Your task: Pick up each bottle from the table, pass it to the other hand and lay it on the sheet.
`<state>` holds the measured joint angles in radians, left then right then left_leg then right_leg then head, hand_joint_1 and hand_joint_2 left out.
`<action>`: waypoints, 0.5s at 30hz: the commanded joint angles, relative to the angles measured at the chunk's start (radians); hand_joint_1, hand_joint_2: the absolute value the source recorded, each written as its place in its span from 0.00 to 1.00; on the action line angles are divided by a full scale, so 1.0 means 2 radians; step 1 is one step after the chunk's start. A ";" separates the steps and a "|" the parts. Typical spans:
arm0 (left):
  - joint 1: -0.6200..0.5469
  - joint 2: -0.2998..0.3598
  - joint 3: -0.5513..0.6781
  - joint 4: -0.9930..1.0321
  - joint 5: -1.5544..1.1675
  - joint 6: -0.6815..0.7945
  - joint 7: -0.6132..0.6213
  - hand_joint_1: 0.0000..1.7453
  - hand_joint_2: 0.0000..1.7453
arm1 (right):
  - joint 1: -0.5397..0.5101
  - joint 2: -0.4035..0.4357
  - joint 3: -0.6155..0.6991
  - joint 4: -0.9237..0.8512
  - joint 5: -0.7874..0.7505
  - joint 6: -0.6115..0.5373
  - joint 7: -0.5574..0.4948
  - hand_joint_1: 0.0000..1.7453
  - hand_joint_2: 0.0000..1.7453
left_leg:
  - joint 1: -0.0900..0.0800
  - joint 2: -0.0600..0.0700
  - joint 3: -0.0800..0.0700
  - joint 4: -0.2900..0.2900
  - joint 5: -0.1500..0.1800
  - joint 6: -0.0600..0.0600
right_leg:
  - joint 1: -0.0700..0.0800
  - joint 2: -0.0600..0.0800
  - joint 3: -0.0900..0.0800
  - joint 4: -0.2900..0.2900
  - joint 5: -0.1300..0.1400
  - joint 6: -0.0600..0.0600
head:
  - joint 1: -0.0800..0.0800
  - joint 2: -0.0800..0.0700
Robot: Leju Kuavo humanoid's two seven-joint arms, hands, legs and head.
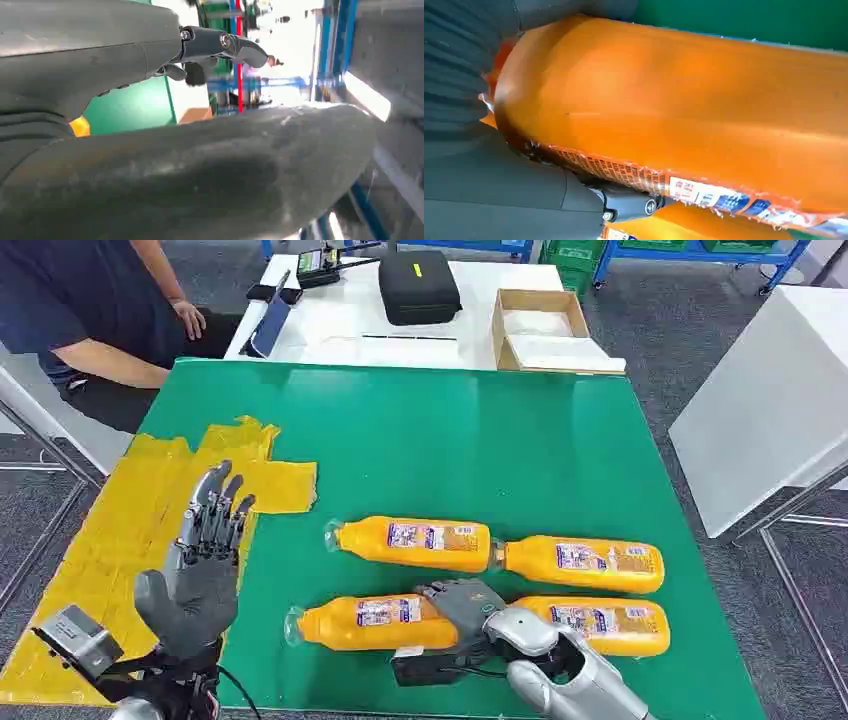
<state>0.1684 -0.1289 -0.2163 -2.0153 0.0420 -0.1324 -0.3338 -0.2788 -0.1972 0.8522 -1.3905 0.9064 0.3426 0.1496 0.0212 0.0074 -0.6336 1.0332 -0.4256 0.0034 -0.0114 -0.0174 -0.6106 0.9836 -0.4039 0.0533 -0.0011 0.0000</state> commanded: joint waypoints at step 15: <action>-0.002 -0.012 0.009 -0.012 -0.038 0.117 -0.019 0.00 0.00 | 0.034 0.018 -0.024 0.027 -0.034 -0.029 0.037 1.00 1.00 | 0.000 -0.002 0.003 -0.001 0.000 0.000 | 0.000 -0.001 -0.001 -0.001 -0.001 -0.002 | 0.000 0.000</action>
<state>0.1704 -0.1328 -0.2159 -2.0161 0.0222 -0.0781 -0.3471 -0.2853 -0.1912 0.8507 -1.3642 0.8931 0.3239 0.1594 0.0214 0.0068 -0.6294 1.0331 -0.4258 0.0030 -0.0114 -0.0175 -0.6143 0.9834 -0.4055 0.0518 -0.0011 0.0000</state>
